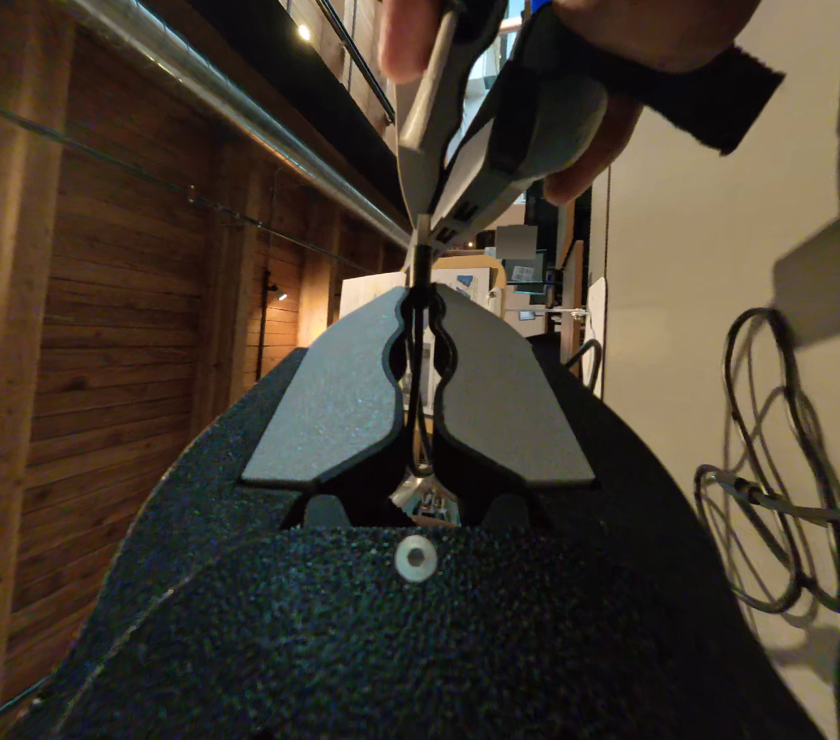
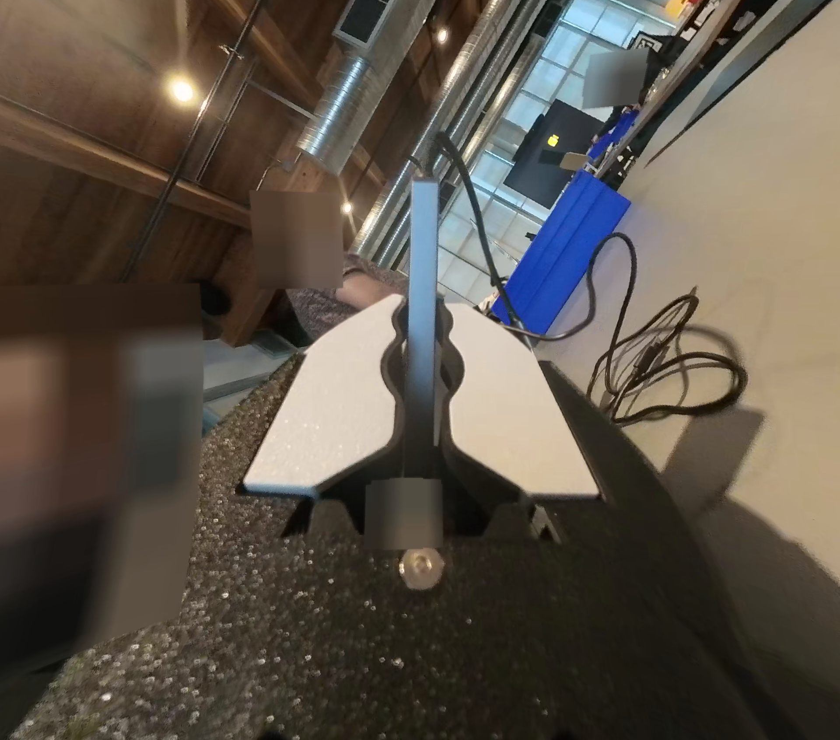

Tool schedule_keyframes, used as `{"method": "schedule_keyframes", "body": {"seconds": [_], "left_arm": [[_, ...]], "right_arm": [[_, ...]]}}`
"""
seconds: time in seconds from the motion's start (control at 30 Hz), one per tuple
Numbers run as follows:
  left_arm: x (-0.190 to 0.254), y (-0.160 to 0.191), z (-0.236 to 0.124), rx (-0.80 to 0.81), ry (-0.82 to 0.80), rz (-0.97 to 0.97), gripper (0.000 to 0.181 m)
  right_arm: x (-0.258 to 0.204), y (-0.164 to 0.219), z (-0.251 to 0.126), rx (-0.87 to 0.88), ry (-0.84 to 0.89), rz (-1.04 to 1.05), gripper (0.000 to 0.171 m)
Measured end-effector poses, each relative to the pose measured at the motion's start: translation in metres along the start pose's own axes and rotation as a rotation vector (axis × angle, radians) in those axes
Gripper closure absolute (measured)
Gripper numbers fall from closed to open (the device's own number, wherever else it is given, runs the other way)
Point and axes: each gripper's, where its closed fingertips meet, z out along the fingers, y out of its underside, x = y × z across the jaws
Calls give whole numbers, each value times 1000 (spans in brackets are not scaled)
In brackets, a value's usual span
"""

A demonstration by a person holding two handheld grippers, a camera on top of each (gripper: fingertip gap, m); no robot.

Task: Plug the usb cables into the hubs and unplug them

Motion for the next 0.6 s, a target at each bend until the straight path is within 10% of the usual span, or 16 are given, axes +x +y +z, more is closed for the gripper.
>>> {"method": "schedule_keyframes", "body": {"seconds": [0.6], "left_arm": [[10,9,-4,45,-33,96,175]], "right_arm": [[10,7,5,-40,50,34,160]]}}
